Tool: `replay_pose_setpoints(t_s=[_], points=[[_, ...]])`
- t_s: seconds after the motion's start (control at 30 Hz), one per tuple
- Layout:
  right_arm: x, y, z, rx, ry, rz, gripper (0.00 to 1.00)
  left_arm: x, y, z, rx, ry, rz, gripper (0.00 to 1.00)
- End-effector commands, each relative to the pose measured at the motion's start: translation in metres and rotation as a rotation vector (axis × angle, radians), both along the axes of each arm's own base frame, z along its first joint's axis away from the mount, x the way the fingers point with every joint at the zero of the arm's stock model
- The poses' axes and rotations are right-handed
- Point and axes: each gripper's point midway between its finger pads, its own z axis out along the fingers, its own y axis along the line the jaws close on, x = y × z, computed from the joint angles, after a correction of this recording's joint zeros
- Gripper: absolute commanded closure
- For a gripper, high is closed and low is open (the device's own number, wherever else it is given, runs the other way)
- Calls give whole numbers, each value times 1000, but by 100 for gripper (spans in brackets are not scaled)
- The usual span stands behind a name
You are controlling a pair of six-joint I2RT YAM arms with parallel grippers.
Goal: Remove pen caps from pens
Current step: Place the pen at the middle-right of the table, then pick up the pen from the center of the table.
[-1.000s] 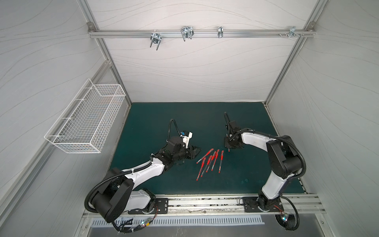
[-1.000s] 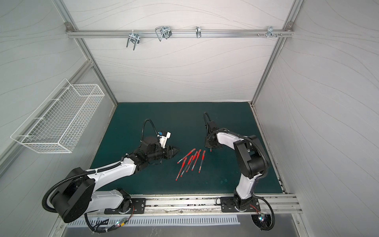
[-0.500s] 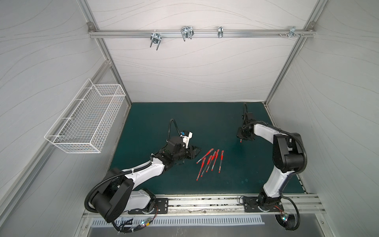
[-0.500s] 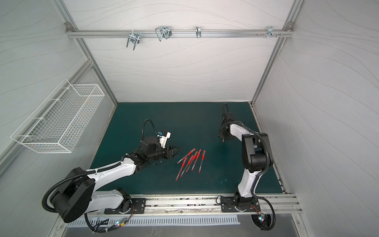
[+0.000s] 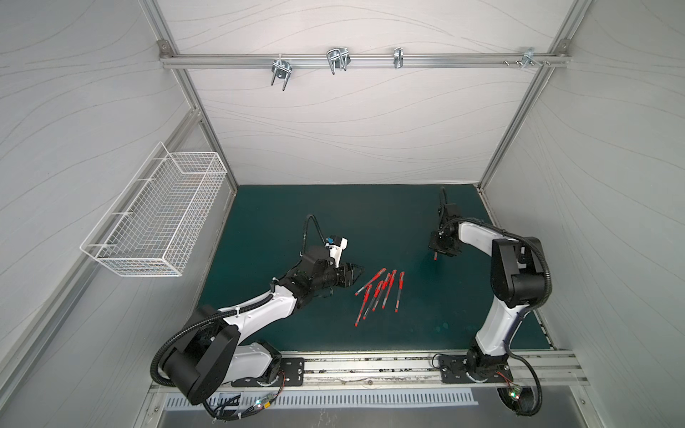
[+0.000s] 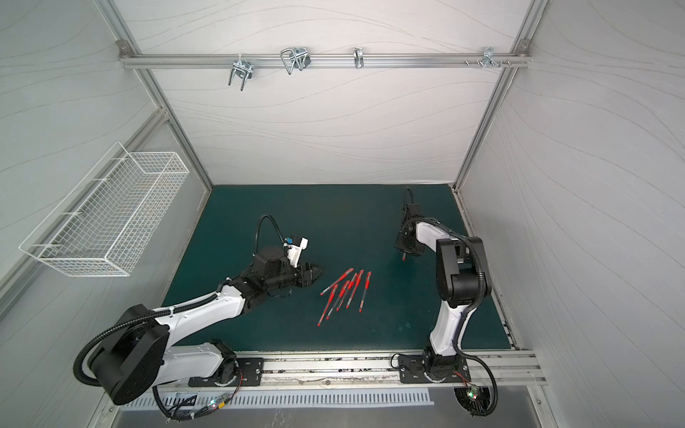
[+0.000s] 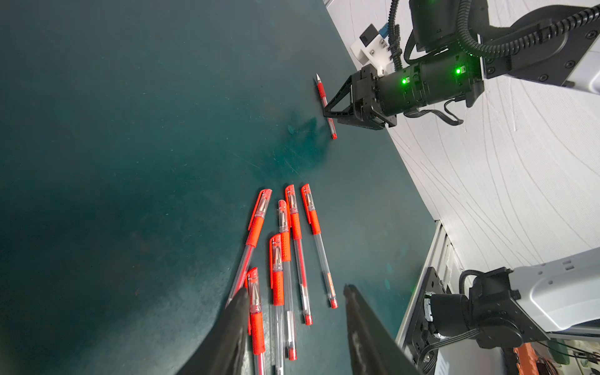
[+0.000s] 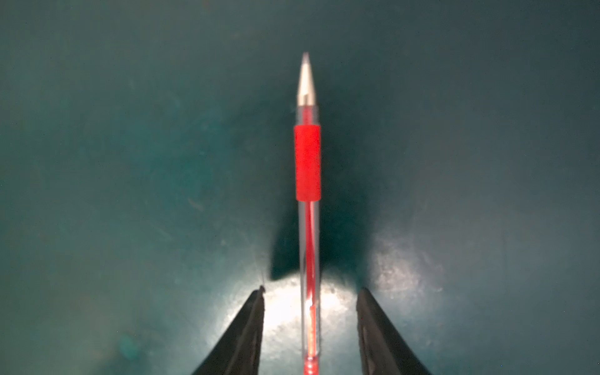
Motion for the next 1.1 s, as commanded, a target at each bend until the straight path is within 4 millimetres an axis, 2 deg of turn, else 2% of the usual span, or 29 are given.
replay_pose_setpoints(t_s=[0.0, 0.07, 0.13, 0.23, 0.3, 0.47, 0.63, 0.77, 1.07], points=[[-9, 4, 42, 0, -62, 22, 43, 7, 0, 31, 2, -109, 9, 50], [-21, 13, 75, -27, -143, 57, 37, 7, 4, 32, -3, -124, 24, 49], [-35, 25, 97, -11, -197, 91, 35, 6, 1, 35, -16, -122, 10, 49], [-66, 49, 110, 37, -231, 147, 38, 3, -5, 38, -44, -114, -25, 49], [-88, 67, 106, 56, -226, 201, 38, 1, -7, 41, -57, -116, -38, 49], [-140, 107, 81, 40, -156, 340, 38, -5, -15, 42, -48, -104, -92, 49], [-174, 132, 63, -7, -117, 415, 37, -7, -23, 38, -38, -78, -133, 49], [-187, 143, 47, -20, -83, 430, 40, -6, -22, 36, -30, -76, -131, 49], [-195, 144, 17, -40, -29, 424, 41, -7, -21, 37, -25, -79, -127, 48]])
